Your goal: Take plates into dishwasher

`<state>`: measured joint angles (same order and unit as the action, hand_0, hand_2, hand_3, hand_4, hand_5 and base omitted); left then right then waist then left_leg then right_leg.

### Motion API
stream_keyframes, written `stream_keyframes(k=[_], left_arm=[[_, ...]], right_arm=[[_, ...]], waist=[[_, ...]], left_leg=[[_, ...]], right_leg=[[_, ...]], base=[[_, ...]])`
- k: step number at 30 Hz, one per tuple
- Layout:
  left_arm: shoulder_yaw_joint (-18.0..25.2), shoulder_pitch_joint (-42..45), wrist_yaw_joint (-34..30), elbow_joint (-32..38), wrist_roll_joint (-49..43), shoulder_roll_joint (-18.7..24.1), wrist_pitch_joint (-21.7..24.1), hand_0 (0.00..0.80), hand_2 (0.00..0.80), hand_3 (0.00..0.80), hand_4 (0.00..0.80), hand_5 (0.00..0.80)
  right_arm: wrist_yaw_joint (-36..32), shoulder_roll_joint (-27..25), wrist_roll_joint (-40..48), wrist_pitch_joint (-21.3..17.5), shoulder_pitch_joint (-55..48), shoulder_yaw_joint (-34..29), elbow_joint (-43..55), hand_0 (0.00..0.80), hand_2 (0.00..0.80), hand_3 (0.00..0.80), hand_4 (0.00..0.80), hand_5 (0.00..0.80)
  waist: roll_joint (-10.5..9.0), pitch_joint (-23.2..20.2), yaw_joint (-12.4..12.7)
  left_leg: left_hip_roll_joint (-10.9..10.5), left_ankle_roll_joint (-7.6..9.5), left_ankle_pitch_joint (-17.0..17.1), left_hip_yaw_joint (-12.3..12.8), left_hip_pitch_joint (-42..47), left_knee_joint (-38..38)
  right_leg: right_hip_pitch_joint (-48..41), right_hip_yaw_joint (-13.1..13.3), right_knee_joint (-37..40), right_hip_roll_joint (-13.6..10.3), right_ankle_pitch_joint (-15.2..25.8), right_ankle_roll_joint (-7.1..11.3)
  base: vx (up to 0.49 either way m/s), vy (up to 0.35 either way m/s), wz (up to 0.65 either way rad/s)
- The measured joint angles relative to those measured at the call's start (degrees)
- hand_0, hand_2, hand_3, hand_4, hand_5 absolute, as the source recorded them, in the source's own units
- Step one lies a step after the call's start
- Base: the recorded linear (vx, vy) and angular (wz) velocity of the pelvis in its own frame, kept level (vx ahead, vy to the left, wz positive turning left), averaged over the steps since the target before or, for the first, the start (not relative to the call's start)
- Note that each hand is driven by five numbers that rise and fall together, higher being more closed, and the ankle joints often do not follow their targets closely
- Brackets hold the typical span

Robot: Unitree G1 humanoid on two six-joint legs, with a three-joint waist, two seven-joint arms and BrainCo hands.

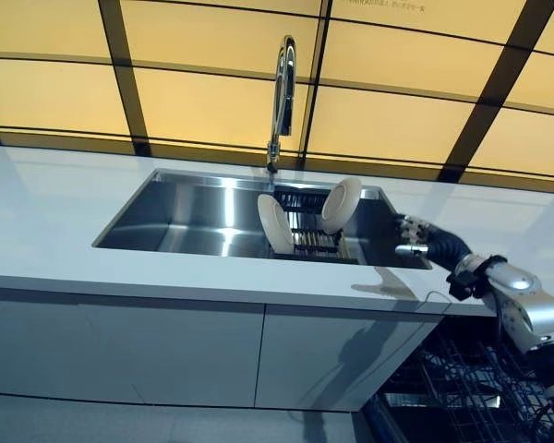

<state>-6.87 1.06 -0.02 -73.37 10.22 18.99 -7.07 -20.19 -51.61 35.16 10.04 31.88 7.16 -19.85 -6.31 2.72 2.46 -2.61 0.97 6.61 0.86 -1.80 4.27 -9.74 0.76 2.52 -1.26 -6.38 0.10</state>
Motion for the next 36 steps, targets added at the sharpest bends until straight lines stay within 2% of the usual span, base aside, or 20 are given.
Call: stream_keyframes(k=[6, 8, 9, 10, 11, 12, 13, 15, 16, 17, 18, 20, 22, 23, 24, 25, 27, 29, 31, 36], left_arm=[[-1.77, -1.77, 0.00, -0.01, -0.14, -0.09, -0.67, 0.000, 0.000, 0.000, 0.000, 0.000], [-3.26, -2.86, -0.07, 0.06, -0.59, -0.14, -0.77, 0.000, 0.000, 0.000, 0.000, 0.000], [-5.20, -4.38, -0.24, -1.32, -0.70, -0.25, -0.60, 0.000, 0.000, 0.000, 0.000, 0.000], [-8.12, -5.67, -0.79, -1.48, -0.87, -1.18, -0.69, 0.000, 0.000, 0.000, 0.000, 0.000], [-8.02, -5.60, -1.06, -1.28, -0.97, -1.01, -0.62, 0.000, 0.000, 0.000, 0.000, 0.000], [-7.65, -5.13, -1.28, -0.64, -1.09, 0.08, -0.57, 0.000, 0.000, 0.000, 0.000, 0.000], [-7.67, -4.90, -1.33, -0.36, -1.11, 1.32, -0.66, 0.000, 0.000, 0.000, 0.000, 0.000], [-7.65, -5.48, -1.64, -0.45, -1.08, 3.33, -1.18, 0.000, 0.000, 0.000, 0.000, 0.000], [-7.62, -6.38, -1.63, -0.82, -1.05, 3.76, -1.31, 0.000, 0.000, 0.000, 0.000, 0.000], [-7.60, -6.66, -1.64, -0.79, -0.96, 3.80, -1.31, 0.000, 0.000, 0.000, 0.000, 0.000], [-7.62, -7.21, -1.63, -0.78, -0.67, 3.81, -1.28, 0.000, 0.000, 0.000, 0.000, 0.000], [-7.57, -7.10, -1.18, -0.36, 0.07, 3.48, -1.45, 0.000, 0.000, 0.000, 0.000, 0.000], [-5.24, -5.33, -0.80, 0.36, 1.30, 2.66, -2.30, 0.000, 0.000, 0.000, 0.000, 0.000], [-5.35, -5.00, -0.82, 0.57, 1.21, 2.56, -2.38, 0.000, 0.000, 0.000, 0.000, 0.000], [-5.42, -4.57, -0.82, 0.57, 1.10, 2.12, -2.34, 0.000, 0.000, 0.000, 0.000, 0.000], [-5.43, -4.08, -0.91, 0.50, 1.10, 1.67, -2.49, 0.000, 0.000, 0.000, 0.000, 0.000], [-5.38, -3.71, -1.08, 0.51, 1.14, 1.39, -2.55, 0.000, 0.000, 0.000, 0.000, 0.000], [-5.37, -3.55, -1.07, 0.53, 1.13, 0.98, -2.52, 0.000, 0.000, 0.000, 0.000, 0.000], [-5.31, -3.54, -0.94, 0.43, 1.14, 0.16, -2.35, 0.000, 0.000, 0.000, 0.000, 0.000], [-5.25, -4.41, -0.51, 0.60, 1.12, -0.02, -2.22, 0.000, 0.000, 0.000, 0.000, 0.000]], right_arm=[[6.83, -1.89, -3.02, -0.46, 7.94, 0.43, -5.82, 0.000, 0.000, 0.000, 0.000, 0.000], [7.52, -1.92, -2.92, 0.54, 8.66, 0.44, -7.62, 0.000, 0.000, 0.000, 0.000, 0.000], [8.19, -1.48, -2.40, 0.51, 9.14, 0.57, -8.85, 0.000, 0.000, 0.000, 0.000, 0.000], [8.88, -1.40, -1.79, 0.57, 10.28, 2.03, -10.11, 0.000, 0.000, 0.000, 0.000, 0.000], [9.15, -1.24, -1.70, 0.37, 9.58, 2.62, -10.10, 0.000, 0.000, 0.000, 0.000, 0.000], [9.10, -1.26, -1.65, 0.96, 8.91, 5.17, -10.45, 0.000, 0.000, 0.000, 0.000, 0.000], [8.99, -1.15, -0.91, 1.48, 9.01, 6.43, -10.27, 0.000, 0.000, 0.000, 0.000, 0.000], [9.03, -0.98, -0.61, 2.03, 9.47, 7.12, -10.64, 0.000, 0.000, 0.000, 0.000, 0.000], [9.19, -0.86, -0.75, 1.96, 9.79, 7.13, -11.52, 0.000, 0.000, 0.000, 0.000, 0.000], [9.20, -0.82, -0.76, 1.99, 10.09, 7.21, -12.17, 0.000, 0.000, 0.000, 0.000, 0.000], [9.34, -0.43, -0.75, 2.17, 11.30, 7.33, -14.45, 0.000, 0.000, 0.000, 0.000, 0.000], [9.69, 0.26, -0.82, 3.04, 11.82, 7.24, -16.34, 0.000, 0.000, 0.000, 0.000, 0.000], [9.41, 1.73, -0.76, 6.65, 11.77, 7.28, -16.48, 0.000, 0.000, 0.000, 0.000, 0.000], [9.42, 1.70, -0.74, 7.36, 11.78, 7.24, -16.52, 0.000, 0.000, 0.000, 0.000, 0.000], [9.13, 1.74, -0.66, 8.44, 12.10, 7.17, -16.65, 0.000, 0.000, 0.000, 0.000, 0.000], [8.76, 1.76, -0.61, 9.25, 12.50, 7.25, -17.00, 0.000, 0.000, 0.000, 0.000, 0.000], [7.98, 1.84, -0.68, 10.35, 13.69, 7.26, -20.39, 0.000, 0.000, 0.000, 0.000, 0.000], [7.95, 1.86, -0.67, 11.25, 13.72, 7.29, -21.00, 0.000, 0.000, 0.000, 0.000, 0.000], [8.01, 1.84, -0.68, 11.87, 13.73, 7.29, -21.01, 0.000, 0.000, 0.000, 0.000, 0.000], [8.06, 1.78, -0.57, 14.03, 13.99, 7.49, -20.97, 0.000, 0.000, 0.000, 0.000, 0.000]], waist=[[-0.40, 1.24, 0.20], [0.44, 1.43, 0.09], [1.46, 2.67, 0.05], [4.59, 4.68, -0.13], [5.48, 5.01, -0.28], [5.54, 5.00, -1.06], [4.82, 5.29, -1.68], [2.84, 5.69, -2.03], [2.23, 5.60, -2.35], [2.16, 5.58, -2.59], [1.72, 5.67, -3.17], [0.91, 5.48, -3.33], [-0.74, 3.74, -3.11], [-1.30, 3.29, -3.01], [-1.69, 2.81, -2.74], [-1.62, 2.56, -2.44], [-1.45, 2.47, -1.46], [-1.02, 2.40, -1.56], [0.22, 1.97, -1.91], [1.83, 1.28, -3.06]], left_leg=[[-0.26, 0.41, -1.01, -0.40, -0.85, -1.42], [0.06, 0.58, -1.14, -0.88, -0.66, -0.96], [-0.77, 1.99, -2.45, -0.44, -1.14, -3.67], [-1.32, 4.77, -5.94, -0.40, -1.26, -7.79], [-0.85, 5.04, -5.89, -1.42, -0.21, -7.00], [-0.87, 5.59, -5.60, -1.33, 0.33, -5.93], [-1.56, 5.77, -5.43, -1.38, 1.58, -5.39], [-2.96, 5.25, -4.84, -2.01, 2.88, -4.65], [-3.16, 5.24, -4.83, -3.06, 3.05, -4.44], [-3.16, 5.22, -4.81, -3.65, 3.15, -4.29], [-3.46, 5.17, -4.70, -5.20, 3.87, -4.00], [-3.83, 5.12, -4.99, -6.25, 6.23, -3.00], [-3.86, 4.58, -5.80, -5.65, 9.39, -0.17], [-3.96, 4.08, -5.82, -5.45, 9.72, 0.31], [-3.63, 3.16, -6.26, -5.58, 10.37, 0.34], [-2.90, 2.40, -6.63, -5.54, 10.38, 0.31], [-1.29, 1.08, -7.49, -4.69, 10.26, 0.32], [-0.31, 0.24, -8.04, -4.13, 10.26, 0.25], [0.45, -0.39, -8.48, -4.04, 10.41, 0.16], [1.19, -0.79, -8.98, -3.72, 11.26, 0.52]], right_leg=[[0.15, -0.67, -0.24, -0.24, -0.03, 0.04], [1.75, -1.38, -4.03, 0.19, -0.73, 1.26], [6.54, -1.38, -13.96, 0.72, -2.61, 3.24], [15.18, -2.11, -32.00, 1.43, -1.88, 5.68], [17.73, -2.85, -37.16, 1.36, -0.58, 7.03], [20.95, -3.42, -42.02, 0.03, -0.07, 7.17], [23.25, -3.12, -42.88, -1.73, -0.49, 7.83], [24.24, -3.32, -31.34, -5.40, -0.38, 8.32], [23.83, -3.65, -22.51, -5.78, 0.28, 8.56], [23.55, -3.68, -18.88, -5.70, 0.98, 8.92], [22.76, -2.83, -12.87, -5.31, 3.23, 8.42], [22.29, -2.91, -11.93, -5.03, 5.59, 7.64], [18.09, -4.62, -10.23, -4.97, 6.86, 6.96], [16.98, -4.58, -9.25, -5.02, 7.25, 6.45], [15.52, -4.69, -6.08, -4.36, 11.12, 4.38], [14.34, -4.81, -3.41, -3.36, 13.51, 1.95], [12.20, -4.57, 1.46, -1.37, 15.44, 0.37], [11.86, -4.52, 2.35, -0.32, 15.61, -0.13], [11.70, -4.36, 2.35, 0.48, 15.42, -0.35], [10.75, -4.15, 2.54, 1.06, 14.72, -0.70]], base=[[0.047, 0.053, 0.03], [0.077, 0.137, 0.03], [0.137, 0.158, 0.02], [0.133, 0.093, -0.02], [0.231, 0.029, 0.10], [0.322, -0.072, 0.17], [0.383, -0.166, 0.17], [0.330, -0.192, 0.13], [0.178, -0.095, 0.27], [0.069, -0.062, 0.60], [0.088, -0.094, 0.67], [0.102, -0.097, 0.48], [0.110, -0.077, 0.37], [0.099, -0.051, 0.39], [0.056, -0.015, 0.18], [0.065, -0.015, 0.02], [0.031, 0.001, -0.17], [0.031, 0.004, -0.16], [0.058, -0.003, -0.12], [0.028, -0.002, -0.02]])
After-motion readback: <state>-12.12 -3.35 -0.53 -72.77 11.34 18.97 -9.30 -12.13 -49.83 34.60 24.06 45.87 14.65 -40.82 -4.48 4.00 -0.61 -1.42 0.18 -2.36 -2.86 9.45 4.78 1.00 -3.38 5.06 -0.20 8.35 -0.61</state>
